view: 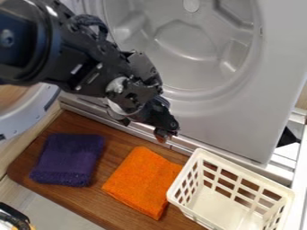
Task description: Move the oranger cloth near the violet cloth
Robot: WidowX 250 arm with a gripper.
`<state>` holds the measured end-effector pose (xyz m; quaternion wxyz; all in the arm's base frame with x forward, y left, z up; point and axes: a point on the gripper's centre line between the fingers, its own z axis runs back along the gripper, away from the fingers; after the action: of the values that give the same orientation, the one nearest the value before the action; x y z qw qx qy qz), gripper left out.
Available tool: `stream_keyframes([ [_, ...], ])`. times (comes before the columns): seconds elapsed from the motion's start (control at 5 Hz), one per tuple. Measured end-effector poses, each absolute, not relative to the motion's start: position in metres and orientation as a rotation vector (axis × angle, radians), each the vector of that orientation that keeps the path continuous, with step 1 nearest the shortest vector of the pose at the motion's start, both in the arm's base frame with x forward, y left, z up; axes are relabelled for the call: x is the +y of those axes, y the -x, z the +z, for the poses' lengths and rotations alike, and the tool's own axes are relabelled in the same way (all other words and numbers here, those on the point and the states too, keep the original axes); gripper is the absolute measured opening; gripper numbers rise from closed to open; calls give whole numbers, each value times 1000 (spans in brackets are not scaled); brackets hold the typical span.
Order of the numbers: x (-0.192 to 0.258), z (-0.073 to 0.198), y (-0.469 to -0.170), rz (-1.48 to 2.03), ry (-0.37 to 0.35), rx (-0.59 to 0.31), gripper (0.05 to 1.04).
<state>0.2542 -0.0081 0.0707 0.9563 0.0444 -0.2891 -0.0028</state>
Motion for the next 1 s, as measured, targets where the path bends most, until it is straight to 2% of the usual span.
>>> stream_keyframes([
  [0.2, -8, 66, -252, -4, -90, -567, 999],
  [0.6, 11, 32, -251, 43, -124, -415, 999],
  [1.0, 12, -7, -268, 25, -123, -270, 999],
])
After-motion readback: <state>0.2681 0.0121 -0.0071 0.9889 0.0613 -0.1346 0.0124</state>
